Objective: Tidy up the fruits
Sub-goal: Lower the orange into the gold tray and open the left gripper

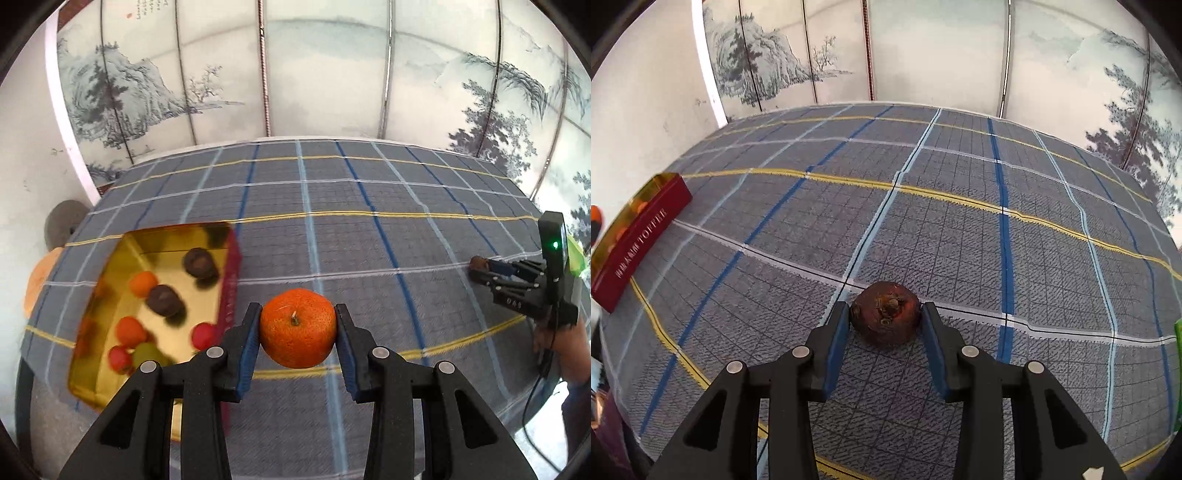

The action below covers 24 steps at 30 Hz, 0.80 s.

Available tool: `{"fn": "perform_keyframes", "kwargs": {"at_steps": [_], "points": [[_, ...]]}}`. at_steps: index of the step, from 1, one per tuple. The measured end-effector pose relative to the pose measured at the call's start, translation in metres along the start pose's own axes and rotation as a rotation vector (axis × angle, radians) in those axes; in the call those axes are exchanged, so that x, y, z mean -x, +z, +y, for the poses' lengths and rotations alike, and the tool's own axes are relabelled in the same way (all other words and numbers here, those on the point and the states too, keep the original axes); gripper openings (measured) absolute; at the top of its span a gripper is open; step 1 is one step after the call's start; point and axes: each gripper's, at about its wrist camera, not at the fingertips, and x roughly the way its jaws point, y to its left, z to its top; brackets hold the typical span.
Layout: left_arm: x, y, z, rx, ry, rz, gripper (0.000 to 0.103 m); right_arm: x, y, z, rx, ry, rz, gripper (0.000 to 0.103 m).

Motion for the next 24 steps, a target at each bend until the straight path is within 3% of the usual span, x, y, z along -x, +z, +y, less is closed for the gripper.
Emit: {"fn": "perform_keyframes", "kwargs": {"at_steps": [11, 24], "points": [[0.013, -0.024, 0.054, 0.074, 0.083, -0.012, 0.040, 0.001, -0.002, 0.001, 0.015, -0.023, 0.003, 0.037], [-0.003, -0.037, 0.100, 0.144, 0.164, 0.015, 0.040, 0.000, -0.002, 0.003, 0.016, -0.025, 0.003, 0.037]]}}
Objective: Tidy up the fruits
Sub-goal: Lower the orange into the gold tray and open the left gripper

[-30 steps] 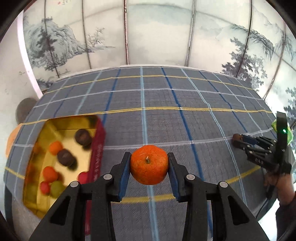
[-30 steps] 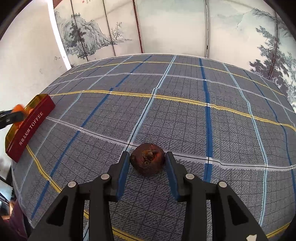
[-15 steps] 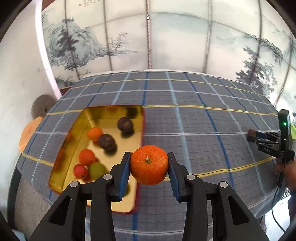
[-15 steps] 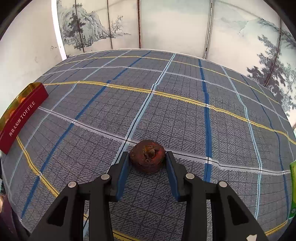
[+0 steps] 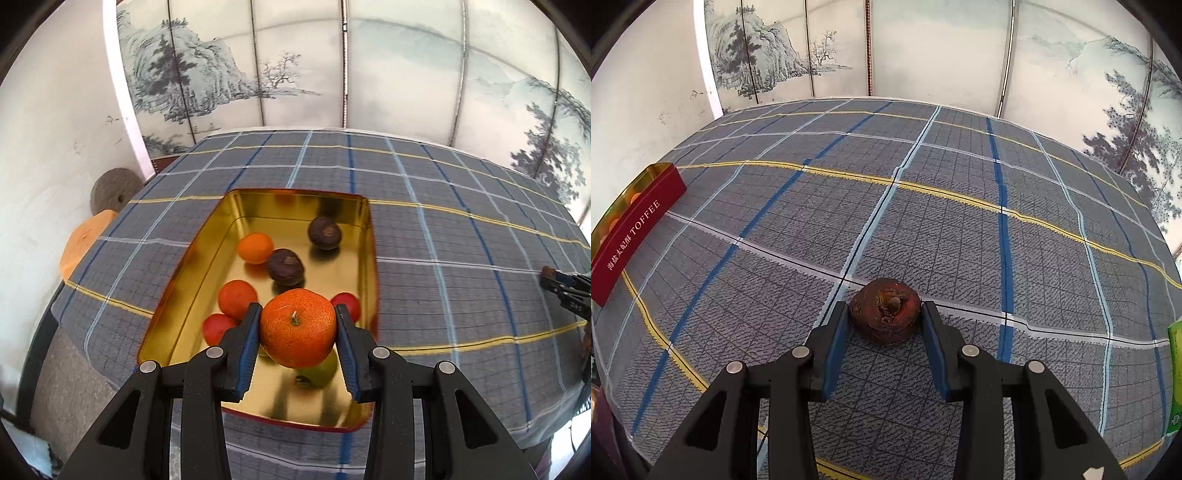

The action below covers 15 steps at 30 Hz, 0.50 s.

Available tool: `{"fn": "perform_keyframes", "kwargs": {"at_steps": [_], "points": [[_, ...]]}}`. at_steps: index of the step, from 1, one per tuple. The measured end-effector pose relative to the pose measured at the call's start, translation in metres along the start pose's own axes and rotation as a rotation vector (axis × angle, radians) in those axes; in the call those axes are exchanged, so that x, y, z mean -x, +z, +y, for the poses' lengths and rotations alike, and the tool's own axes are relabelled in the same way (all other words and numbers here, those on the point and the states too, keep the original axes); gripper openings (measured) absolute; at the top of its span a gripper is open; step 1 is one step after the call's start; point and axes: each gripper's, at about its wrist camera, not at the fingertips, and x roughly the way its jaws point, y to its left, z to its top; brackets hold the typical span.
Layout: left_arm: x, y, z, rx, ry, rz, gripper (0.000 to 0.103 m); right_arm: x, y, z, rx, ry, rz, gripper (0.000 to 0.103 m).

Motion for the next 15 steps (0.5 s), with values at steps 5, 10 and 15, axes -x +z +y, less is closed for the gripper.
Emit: {"fn": "perform_keyframes", "kwargs": {"at_steps": [5, 10, 15], "points": [[-0.006, 0.000, 0.010, 0.012, 0.020, 0.002, 0.040, 0.000, 0.000, 0.000, 0.000, 0.000, 0.000, 0.037], [-0.011, -0.002, 0.019, 0.021, 0.025, 0.007, 0.040, 0.000, 0.000, 0.000, 0.000, -0.001, 0.000, 0.037], [-0.014, 0.000, 0.036, 0.019, 0.028, -0.023, 0.040, 0.000, 0.000, -0.001, 0.002, -0.005, 0.001, 0.036]]}}
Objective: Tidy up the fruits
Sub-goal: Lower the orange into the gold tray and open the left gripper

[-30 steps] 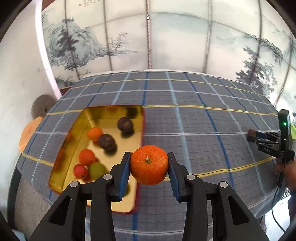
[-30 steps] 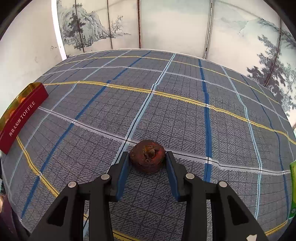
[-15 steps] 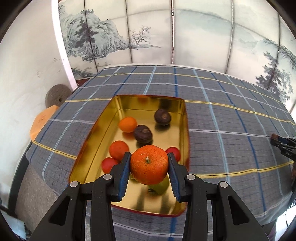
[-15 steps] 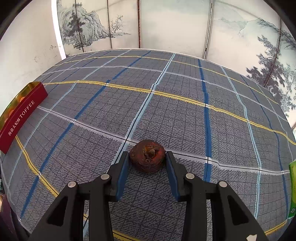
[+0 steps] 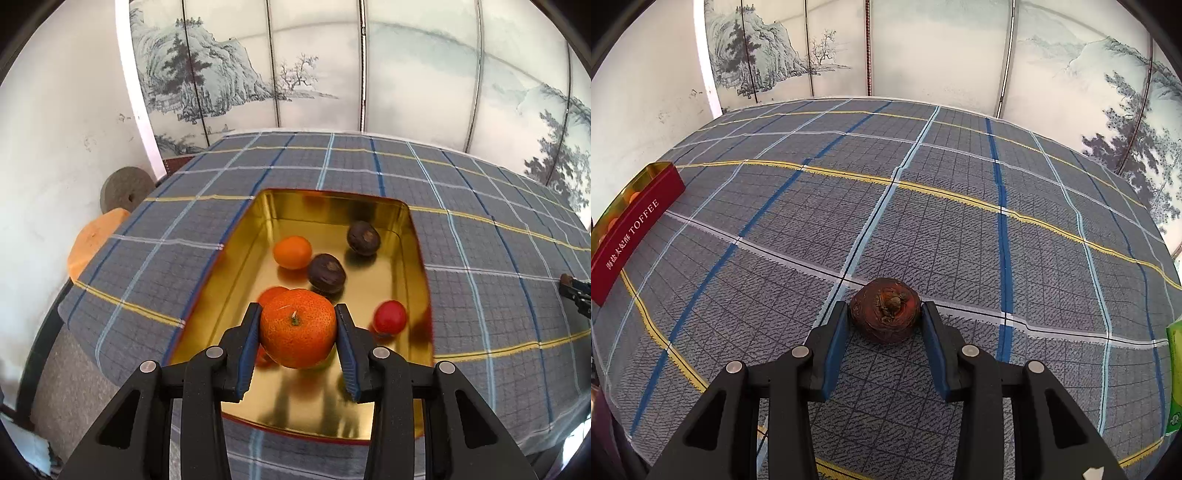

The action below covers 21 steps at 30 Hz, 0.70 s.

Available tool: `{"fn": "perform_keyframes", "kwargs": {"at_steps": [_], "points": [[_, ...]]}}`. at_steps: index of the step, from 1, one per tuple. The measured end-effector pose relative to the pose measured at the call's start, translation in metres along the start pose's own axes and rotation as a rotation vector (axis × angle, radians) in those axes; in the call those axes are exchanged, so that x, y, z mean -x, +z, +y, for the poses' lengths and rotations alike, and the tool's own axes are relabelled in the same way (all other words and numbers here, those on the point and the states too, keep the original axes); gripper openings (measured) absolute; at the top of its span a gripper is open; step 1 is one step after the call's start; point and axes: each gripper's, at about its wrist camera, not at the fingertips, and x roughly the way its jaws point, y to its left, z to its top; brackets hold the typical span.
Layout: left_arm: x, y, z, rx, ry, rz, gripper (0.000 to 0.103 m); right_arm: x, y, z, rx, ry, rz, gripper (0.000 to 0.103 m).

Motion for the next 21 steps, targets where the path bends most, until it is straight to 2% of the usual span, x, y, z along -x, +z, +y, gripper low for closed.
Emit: {"fn": "perform_keyframes", "kwargs": {"at_steps": [8, 11, 21], "points": [[-0.011, -0.006, 0.017, -0.038, 0.002, 0.013, 0.040, 0.000, 0.000, 0.000, 0.000, 0.001, 0.000, 0.036], [-0.013, -0.005, 0.017, -0.032, -0.018, 0.018, 0.040, 0.000, 0.000, 0.000, 0.000, -0.001, 0.000, 0.036], [-0.026, 0.014, -0.009, -0.058, -0.054, 0.023, 0.040, 0.000, 0.000, 0.000, 0.000, -0.001, 0.000, 0.036]]}}
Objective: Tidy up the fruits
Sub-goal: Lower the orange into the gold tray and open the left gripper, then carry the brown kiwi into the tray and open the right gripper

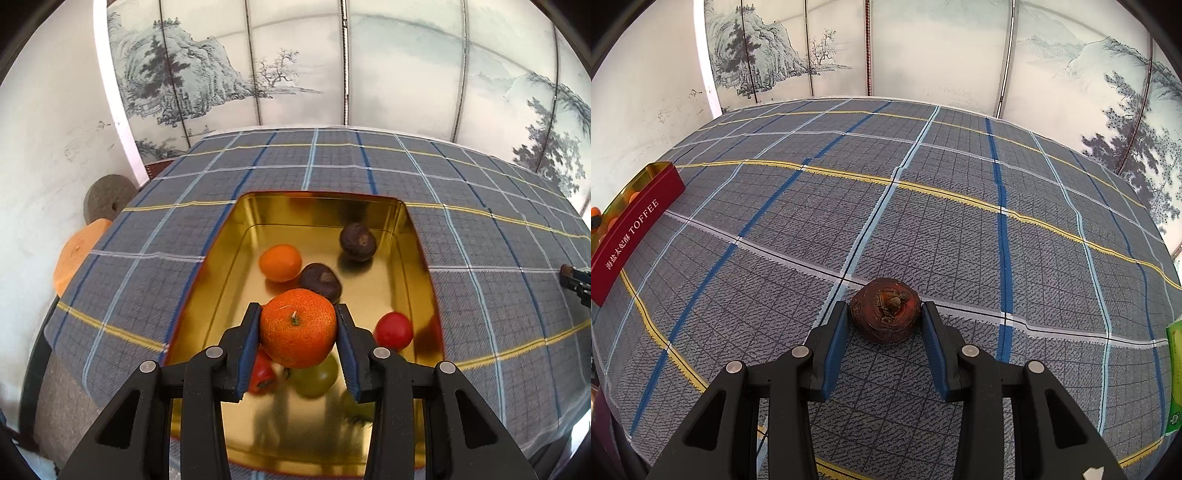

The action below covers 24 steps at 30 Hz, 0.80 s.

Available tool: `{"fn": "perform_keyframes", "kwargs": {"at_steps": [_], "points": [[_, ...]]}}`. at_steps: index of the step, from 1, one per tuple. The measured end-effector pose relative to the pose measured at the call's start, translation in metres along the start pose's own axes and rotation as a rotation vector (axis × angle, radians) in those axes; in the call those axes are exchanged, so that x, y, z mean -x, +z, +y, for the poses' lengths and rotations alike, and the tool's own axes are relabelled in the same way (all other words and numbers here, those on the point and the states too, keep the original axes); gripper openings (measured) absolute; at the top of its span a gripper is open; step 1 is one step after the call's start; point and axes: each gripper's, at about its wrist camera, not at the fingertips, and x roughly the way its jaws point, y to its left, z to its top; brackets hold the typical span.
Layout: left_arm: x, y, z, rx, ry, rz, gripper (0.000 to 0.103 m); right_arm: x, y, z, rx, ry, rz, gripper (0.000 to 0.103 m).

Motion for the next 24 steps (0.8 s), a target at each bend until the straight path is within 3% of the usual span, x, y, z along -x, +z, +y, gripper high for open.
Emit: {"fn": "perform_keyframes", "kwargs": {"at_steps": [12, 18, 24], "points": [[-0.019, 0.005, -0.019, -0.023, 0.016, 0.021, 0.042, 0.000, 0.000, 0.000, 0.000, -0.001, 0.000, 0.036], [-0.009, 0.006, -0.019, -0.029, 0.051, -0.039, 0.069, 0.000, 0.000, 0.000, 0.006, -0.009, 0.001, 0.036], [0.002, 0.009, -0.019, -0.040, 0.077, -0.068, 0.073, 0.000, 0.000, -0.001, 0.006, -0.009, 0.001, 0.036]]}}
